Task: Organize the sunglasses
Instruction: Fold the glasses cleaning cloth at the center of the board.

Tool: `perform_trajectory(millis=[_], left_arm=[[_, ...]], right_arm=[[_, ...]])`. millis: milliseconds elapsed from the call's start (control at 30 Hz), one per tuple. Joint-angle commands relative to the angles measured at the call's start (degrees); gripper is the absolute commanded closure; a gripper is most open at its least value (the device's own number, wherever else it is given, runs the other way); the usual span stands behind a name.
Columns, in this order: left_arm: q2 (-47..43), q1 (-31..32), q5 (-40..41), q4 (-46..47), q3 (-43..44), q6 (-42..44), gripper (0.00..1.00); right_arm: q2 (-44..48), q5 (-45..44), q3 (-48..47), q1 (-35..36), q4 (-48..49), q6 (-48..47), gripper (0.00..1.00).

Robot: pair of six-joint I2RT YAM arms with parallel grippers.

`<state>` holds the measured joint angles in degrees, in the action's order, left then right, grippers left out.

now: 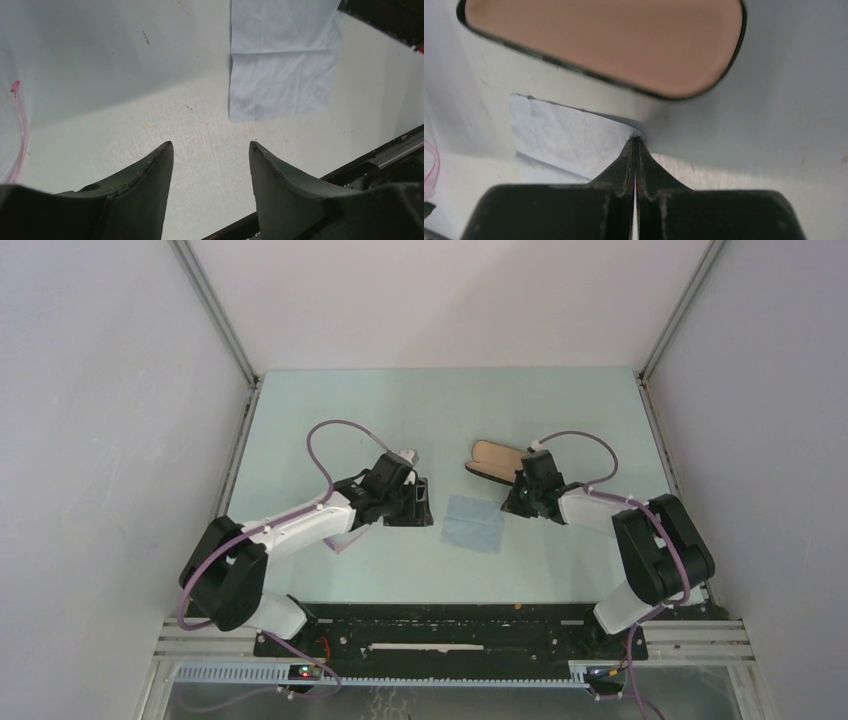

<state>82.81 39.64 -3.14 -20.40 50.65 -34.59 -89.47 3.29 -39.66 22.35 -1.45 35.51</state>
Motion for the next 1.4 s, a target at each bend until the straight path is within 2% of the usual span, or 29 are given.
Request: perform_trajectory(millis=[0, 67, 100, 267, 367, 433, 633, 833, 1133, 1367], left_arm=[[-1.44, 0.17, 0.71, 0.06, 0.75, -0.98, 0.37], [-0.76, 0.13, 0.48, 0.34, 0.8, -1.52, 0.37], [-0.46, 0.17, 0.28, 0.64, 0.66, -1.92, 0.36], [0.43, 0.55, -1.31, 3.26, -0.84, -4.3, 0.36], [1.62, 1.48, -1.3, 3.97, -0.5, -5.01, 0.36], [2.65, 2.34, -1.15, 5.0, -0.33, -5.41, 0.4], [6.42, 4.63, 0.64, 8.32, -0.72, -8.74, 0.45], [10.67, 6.8, 3.8, 7.46, 0.99, -10.53, 0.56], [12.51, 7.83, 5.16, 6.93, 1.04, -13.75, 0.6], [15.1, 7.84, 3.59, 7.93, 2.38, -14.01, 0.68]], right_arm=[[-3.92, -2.09, -5.75, -1.69, -2.89, -7.56, 0.96], [-4.0, -1.76, -7.49, -1.45, -3.95, -8.84, 0.79], [-3.13, -2.26, -7.53, -1.25, -4.44, -8.97, 0.75], [6.68, -5.52, -2.39, -0.72, -6.46, -4.84, 0.7], [14.26, -4.03, 3.68, -0.52, -6.67, 0.61, 0.7], [18.82, -1.43, 7.91, 0.63, -6.25, 5.2, 0.7], [26.66, -3.01, 14.64, 8.18, -6.19, 14.49, 0.66], [26.57, -4.16, 15.58, 8.68, -5.93, 16.37, 0.66], [23.77, -1.79, 16.09, 7.12, -4.52, 17.15, 0.67], [23.01, -1.61, 16.5, 6.57, -3.43, 17.76, 0.68]])
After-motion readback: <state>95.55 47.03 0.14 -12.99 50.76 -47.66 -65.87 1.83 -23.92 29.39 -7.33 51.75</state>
